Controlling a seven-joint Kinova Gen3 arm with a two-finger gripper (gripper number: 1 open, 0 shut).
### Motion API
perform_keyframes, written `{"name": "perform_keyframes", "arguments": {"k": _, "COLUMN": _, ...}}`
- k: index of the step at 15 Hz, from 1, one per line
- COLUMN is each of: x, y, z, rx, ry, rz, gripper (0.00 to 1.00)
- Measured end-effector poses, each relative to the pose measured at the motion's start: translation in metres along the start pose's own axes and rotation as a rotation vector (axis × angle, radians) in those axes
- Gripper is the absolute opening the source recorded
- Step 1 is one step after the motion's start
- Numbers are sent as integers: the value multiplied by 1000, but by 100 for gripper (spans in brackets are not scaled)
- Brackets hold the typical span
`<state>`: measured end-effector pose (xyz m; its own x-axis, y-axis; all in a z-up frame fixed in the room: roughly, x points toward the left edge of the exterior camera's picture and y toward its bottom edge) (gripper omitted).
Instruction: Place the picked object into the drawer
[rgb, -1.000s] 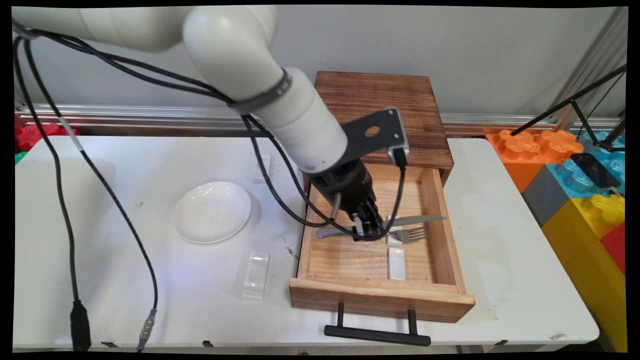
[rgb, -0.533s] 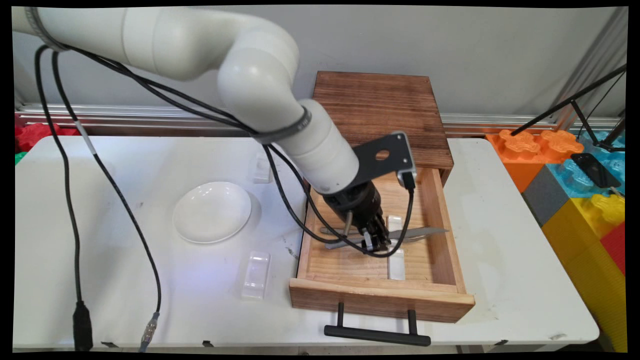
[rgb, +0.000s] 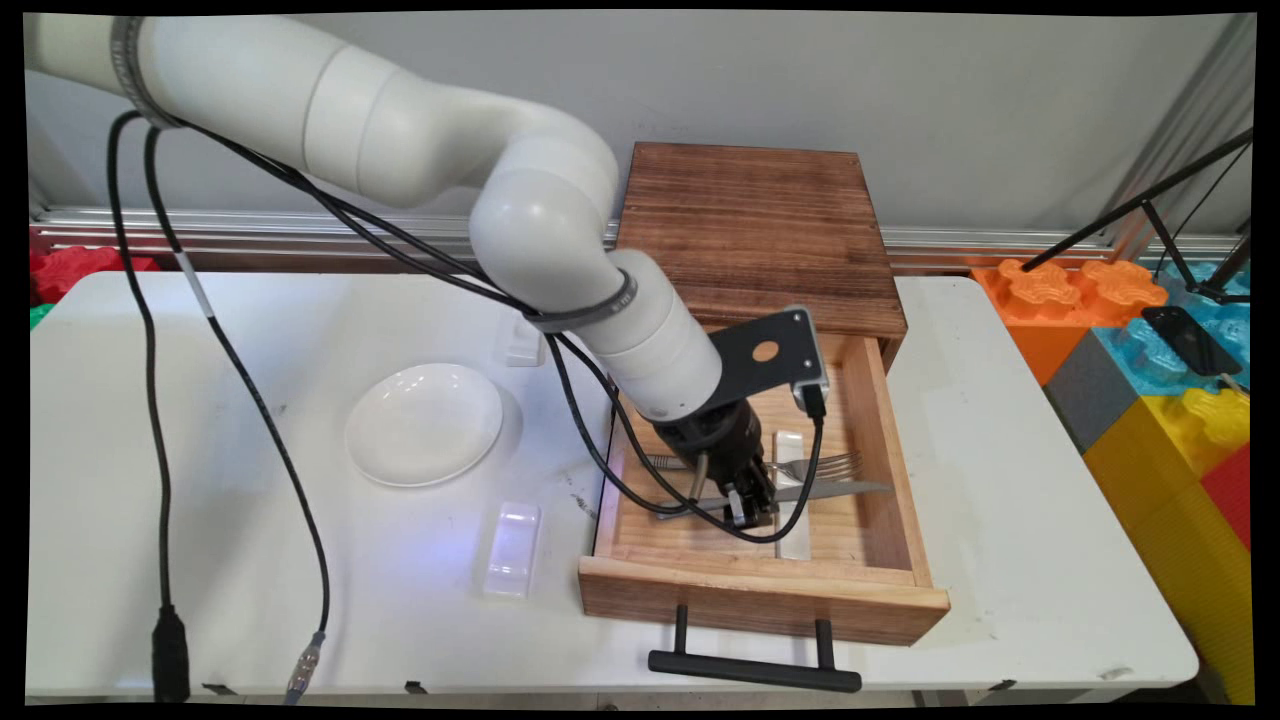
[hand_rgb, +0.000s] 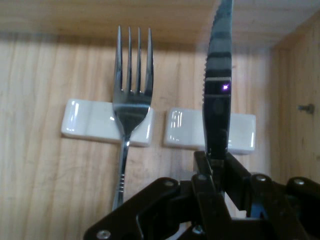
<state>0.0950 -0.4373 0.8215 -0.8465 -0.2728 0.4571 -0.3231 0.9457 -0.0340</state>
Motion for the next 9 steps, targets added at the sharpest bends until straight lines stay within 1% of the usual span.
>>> {"name": "perform_keyframes", "arguments": {"k": 4, "x": -3, "y": -1, "z": 11, "rx": -10, "ry": -6, "rz": 2, "gripper": 0}}
{"name": "perform_keyframes", "arguments": {"k": 9, "x": -4, "y": 0, "z": 21, "rx": -33, "ry": -11, "rz": 5, "gripper": 0}}
